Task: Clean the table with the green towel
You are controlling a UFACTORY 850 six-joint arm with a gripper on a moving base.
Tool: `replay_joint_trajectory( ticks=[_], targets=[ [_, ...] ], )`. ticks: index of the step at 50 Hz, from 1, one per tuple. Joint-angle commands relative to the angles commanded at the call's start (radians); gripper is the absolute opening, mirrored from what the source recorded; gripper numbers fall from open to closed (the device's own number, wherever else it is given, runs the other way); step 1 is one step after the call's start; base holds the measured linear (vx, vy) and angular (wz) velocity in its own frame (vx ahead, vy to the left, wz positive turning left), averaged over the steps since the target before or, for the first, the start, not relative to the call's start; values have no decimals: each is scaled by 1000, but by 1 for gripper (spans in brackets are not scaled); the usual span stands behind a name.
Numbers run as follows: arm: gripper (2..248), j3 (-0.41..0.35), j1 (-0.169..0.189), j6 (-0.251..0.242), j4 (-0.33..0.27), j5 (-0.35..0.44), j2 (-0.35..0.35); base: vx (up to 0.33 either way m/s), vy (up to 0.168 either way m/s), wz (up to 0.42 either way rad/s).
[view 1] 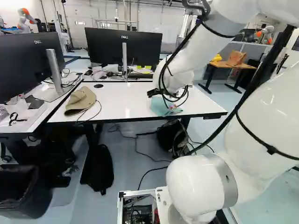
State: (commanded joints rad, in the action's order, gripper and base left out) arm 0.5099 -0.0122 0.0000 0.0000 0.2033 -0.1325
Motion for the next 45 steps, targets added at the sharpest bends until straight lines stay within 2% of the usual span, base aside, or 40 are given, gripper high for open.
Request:
replay_joint_trajectory(
  ticks=[24, 45],
  targets=[
    [247, -162, 5, 0, 0, 257, -56, 0, 0, 0],
    [247, -274, 8, 0, 0, 434, -95, 0, 0, 0]
  ],
)
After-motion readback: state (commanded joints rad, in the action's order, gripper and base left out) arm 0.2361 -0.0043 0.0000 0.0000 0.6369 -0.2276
